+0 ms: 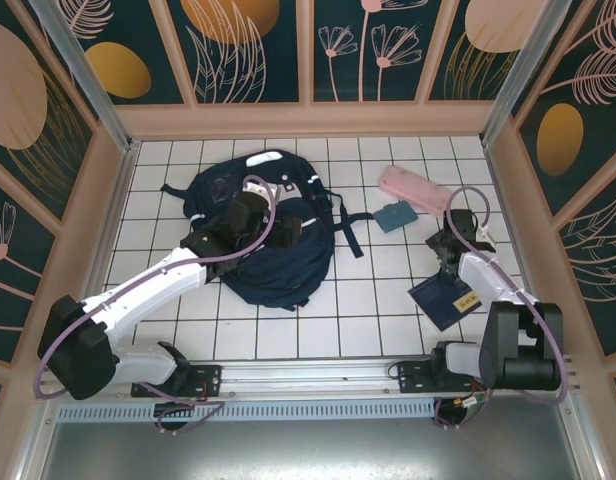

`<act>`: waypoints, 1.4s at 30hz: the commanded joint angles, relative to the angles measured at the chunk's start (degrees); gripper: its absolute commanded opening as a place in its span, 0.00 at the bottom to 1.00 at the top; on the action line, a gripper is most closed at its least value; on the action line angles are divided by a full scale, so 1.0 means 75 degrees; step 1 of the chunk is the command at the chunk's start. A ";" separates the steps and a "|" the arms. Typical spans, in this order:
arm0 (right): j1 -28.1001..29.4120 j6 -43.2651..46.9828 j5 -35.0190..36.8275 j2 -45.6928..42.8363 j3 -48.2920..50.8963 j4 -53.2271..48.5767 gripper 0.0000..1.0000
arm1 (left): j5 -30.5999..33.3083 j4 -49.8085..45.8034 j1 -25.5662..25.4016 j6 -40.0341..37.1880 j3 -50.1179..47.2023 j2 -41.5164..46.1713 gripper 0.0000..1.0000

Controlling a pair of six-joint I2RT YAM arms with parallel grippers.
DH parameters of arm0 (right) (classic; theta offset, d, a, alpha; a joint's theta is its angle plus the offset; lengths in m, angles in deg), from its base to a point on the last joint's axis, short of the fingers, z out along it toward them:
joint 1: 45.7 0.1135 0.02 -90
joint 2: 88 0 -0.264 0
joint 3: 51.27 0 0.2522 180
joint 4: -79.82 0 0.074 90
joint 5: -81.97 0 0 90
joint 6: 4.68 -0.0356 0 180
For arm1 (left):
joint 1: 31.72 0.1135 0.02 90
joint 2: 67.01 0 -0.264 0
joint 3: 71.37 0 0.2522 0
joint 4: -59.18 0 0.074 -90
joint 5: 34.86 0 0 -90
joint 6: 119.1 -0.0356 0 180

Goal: Pack the student bag

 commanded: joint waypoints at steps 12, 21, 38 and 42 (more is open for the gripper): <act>0.0741 0.0487 -0.2545 0.1018 0.0375 0.0815 0.96 | -0.0223 0.0436 0.0017 0.0318 0.0279 -0.0184 0.99; 0.2462 -0.0568 -0.3277 0.1064 0.0176 0.0991 0.91 | -0.0496 0.0448 0.0020 0.0669 0.0426 -0.0601 0.99; 0.0840 0.0648 -0.1073 0.0068 -0.0325 -0.1089 0.85 | -0.0202 0.0295 0.0020 0.0982 0.0569 -0.0647 0.99; 0.0675 0.0865 -0.1612 0.0201 0.0018 -0.0793 0.75 | -0.0373 0.0267 0.0015 0.1165 0.0677 -0.0737 0.99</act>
